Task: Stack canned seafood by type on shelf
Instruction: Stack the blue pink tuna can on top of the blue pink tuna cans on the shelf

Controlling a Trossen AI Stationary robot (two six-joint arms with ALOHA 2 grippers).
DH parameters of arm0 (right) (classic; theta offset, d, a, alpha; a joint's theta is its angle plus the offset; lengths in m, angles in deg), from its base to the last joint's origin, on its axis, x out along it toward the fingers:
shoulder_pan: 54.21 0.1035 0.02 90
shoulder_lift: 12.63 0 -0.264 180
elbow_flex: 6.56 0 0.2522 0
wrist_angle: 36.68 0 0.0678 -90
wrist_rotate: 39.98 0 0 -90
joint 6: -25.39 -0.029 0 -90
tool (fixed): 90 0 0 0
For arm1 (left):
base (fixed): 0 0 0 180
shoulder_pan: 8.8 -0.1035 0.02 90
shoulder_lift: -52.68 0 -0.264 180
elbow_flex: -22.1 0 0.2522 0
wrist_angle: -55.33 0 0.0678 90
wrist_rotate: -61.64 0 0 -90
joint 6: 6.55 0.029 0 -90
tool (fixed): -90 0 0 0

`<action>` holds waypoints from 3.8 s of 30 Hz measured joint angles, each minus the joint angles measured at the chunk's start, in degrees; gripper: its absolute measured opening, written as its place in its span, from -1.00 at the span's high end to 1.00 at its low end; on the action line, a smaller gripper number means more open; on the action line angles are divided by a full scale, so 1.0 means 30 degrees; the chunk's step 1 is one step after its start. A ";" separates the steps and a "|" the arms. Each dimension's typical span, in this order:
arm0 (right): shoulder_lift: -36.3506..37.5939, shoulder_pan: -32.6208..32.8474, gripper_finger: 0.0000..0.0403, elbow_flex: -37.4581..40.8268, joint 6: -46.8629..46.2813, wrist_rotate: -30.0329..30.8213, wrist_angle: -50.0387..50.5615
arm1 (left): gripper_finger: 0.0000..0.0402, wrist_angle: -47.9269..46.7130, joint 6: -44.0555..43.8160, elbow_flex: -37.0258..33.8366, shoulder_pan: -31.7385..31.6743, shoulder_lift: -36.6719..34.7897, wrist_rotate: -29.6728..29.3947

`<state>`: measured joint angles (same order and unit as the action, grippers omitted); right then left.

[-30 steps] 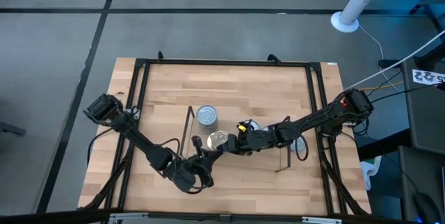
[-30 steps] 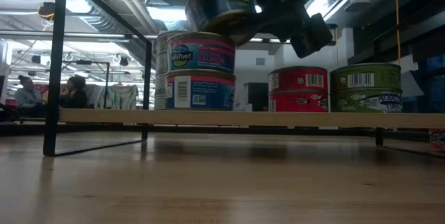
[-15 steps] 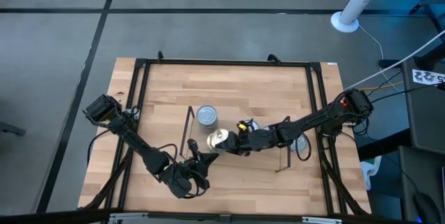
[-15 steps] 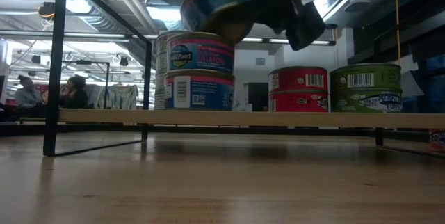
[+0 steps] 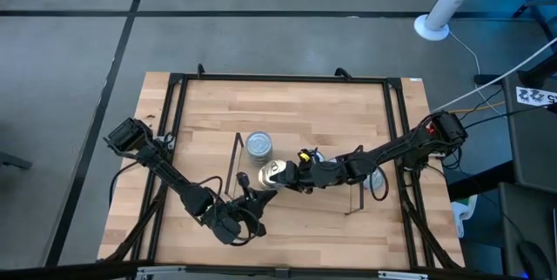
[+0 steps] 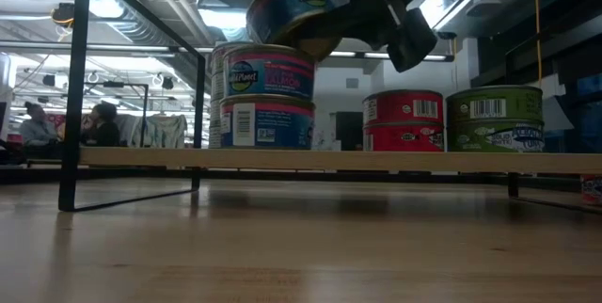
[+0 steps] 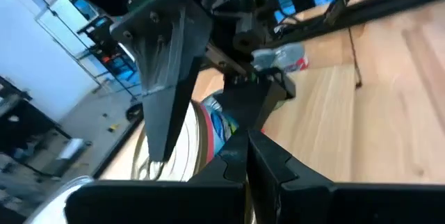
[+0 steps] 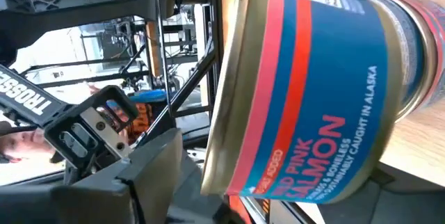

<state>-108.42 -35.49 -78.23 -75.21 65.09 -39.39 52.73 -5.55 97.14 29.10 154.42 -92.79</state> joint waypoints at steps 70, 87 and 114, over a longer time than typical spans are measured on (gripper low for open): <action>-0.0015 0.0000 -0.40 -0.0022 -0.0898 -0.0551 0.0161 | 0.99 -0.0487 0.5112 0.0007 0.0124 0.0000 -0.0653; -0.0015 0.0000 -0.40 -0.0022 -0.1029 0.0315 0.0379 | 0.99 0.0978 0.0232 0.0007 -0.1257 0.0067 0.1950; -0.0015 0.0000 -0.40 -0.0007 -0.1022 -0.0917 -0.0049 | 0.99 -0.2138 0.4958 0.0007 -0.0113 0.0379 -0.2475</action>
<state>-108.46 -35.49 -78.25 -78.27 62.34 -39.53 46.31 9.33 97.16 28.76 155.55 -100.21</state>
